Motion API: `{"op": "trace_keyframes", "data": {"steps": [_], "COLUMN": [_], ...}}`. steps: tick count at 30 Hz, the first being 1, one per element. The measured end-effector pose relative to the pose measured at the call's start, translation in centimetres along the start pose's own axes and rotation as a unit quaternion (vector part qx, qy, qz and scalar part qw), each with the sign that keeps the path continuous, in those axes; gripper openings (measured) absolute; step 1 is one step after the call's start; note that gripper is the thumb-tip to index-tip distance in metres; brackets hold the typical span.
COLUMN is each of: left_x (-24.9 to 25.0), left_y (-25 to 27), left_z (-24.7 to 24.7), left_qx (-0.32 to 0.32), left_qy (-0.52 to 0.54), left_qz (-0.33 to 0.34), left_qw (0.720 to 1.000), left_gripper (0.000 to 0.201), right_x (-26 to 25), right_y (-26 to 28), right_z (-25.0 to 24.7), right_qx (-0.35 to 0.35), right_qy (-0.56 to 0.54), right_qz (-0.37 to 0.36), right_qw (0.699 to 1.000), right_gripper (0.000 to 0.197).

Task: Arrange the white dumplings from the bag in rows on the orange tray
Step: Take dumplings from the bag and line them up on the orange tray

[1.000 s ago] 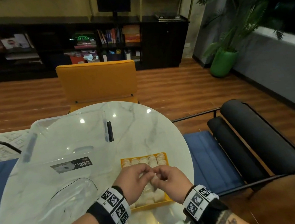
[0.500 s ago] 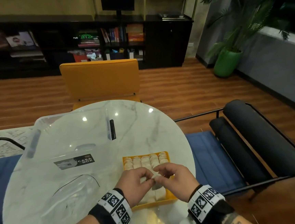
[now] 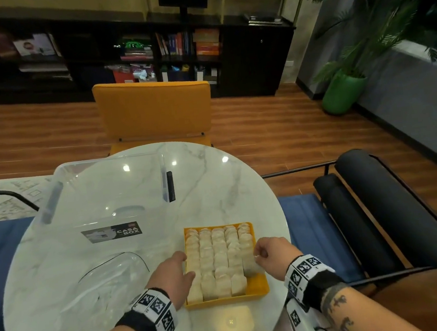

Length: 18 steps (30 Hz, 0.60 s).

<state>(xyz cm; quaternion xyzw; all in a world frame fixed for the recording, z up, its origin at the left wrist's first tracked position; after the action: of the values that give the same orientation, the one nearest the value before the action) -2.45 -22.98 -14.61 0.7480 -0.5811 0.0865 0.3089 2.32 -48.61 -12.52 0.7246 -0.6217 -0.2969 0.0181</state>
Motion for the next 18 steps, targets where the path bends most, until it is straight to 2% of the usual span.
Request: {"op": "trace_keyframes", "data": {"steps": [4,7,14,18], "left_x": [-0.7,-1.1,-1.5,-1.4], "left_y": [-0.4,-0.7,-0.8,-0.7], "left_z": [0.7,0.9,0.7,0.5], "left_qx": [-0.017,-0.028,-0.031,-0.028], "left_qy": [-0.03,-0.032,-0.027,-0.032], "left_qz": [-0.003,-0.012,-0.024,-0.02], "left_qw": [0.999,0.999,0.999,0.999], "left_gripper": [0.051,0.049,0.047,0.046], "right_x": [0.3,0.2,-0.2,-1.0], "right_y": [-0.4,-0.9,-2.0,-2.8], "right_z": [3.0,4.0,4.7,4.5], "right_qx": [-0.069,-0.091,-0.087,-0.043], "right_qy": [0.044,0.047,0.113,0.167], "right_qz": [-0.005,-0.012,-0.036,-0.062], "right_qw": [0.997,0.995,0.989,0.983], "right_gripper": [0.01,0.007,0.008,0.01]}}
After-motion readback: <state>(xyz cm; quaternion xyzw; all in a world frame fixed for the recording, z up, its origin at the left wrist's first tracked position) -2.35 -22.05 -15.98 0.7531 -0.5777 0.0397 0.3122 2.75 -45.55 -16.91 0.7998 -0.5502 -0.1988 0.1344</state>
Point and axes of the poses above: each hand's wrist, its own y-axis away from the middle knuckle, its own z-axis out of the palm, x = y × z, the point moved 10 cm from there along -y, towards the middle knuckle, and after that the axes turned 4 degrees about -z, right-handed, at the moved point
